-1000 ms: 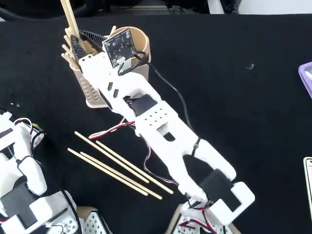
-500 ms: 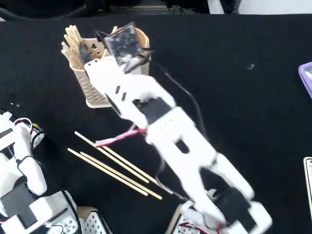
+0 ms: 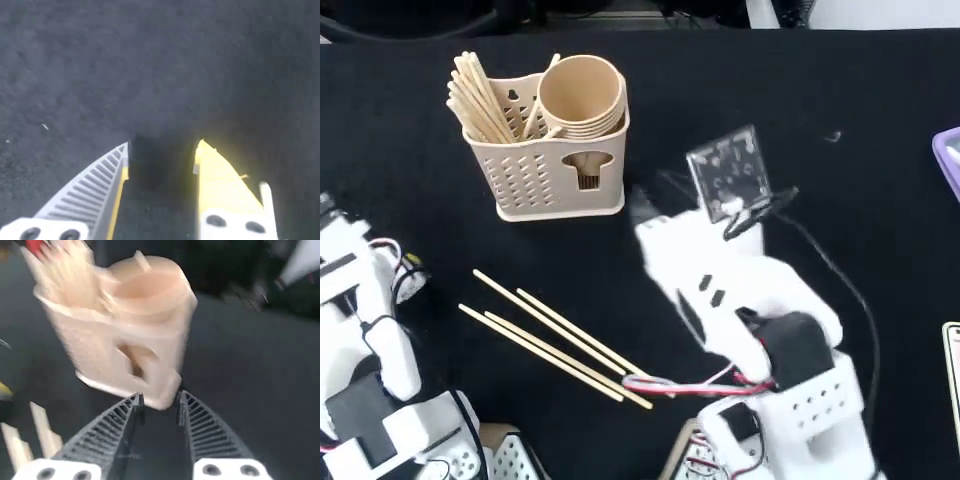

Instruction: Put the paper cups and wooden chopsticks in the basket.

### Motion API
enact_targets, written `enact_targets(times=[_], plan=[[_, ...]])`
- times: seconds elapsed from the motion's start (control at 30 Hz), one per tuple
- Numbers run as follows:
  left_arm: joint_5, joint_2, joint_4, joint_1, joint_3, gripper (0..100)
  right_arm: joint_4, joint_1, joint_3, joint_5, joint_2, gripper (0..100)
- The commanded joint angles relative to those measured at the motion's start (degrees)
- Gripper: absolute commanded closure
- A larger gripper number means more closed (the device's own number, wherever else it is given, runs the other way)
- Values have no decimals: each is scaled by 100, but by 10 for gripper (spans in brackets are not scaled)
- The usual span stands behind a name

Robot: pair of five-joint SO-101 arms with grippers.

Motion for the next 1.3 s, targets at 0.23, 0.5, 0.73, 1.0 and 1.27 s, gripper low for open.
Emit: enact_targets(times=[0.23,0.5,0.73,1.0,1.27], plan=[[-378,-35,2804,1367,-1367,777,-1697,615,3565,264,-1218,885],[-2734,-598,3182,2299,-725,780,-1960,633,3934,273,-1420,885],[-4571,-2224,3130,3785,470,780,-1952,668,3925,273,-1455,885],[-5029,-3103,2462,5033,1429,734,-1925,1433,3767,273,-1455,885],[-5943,-2673,2286,5209,1464,723,-1952,1451,3785,273,-1455,885]])
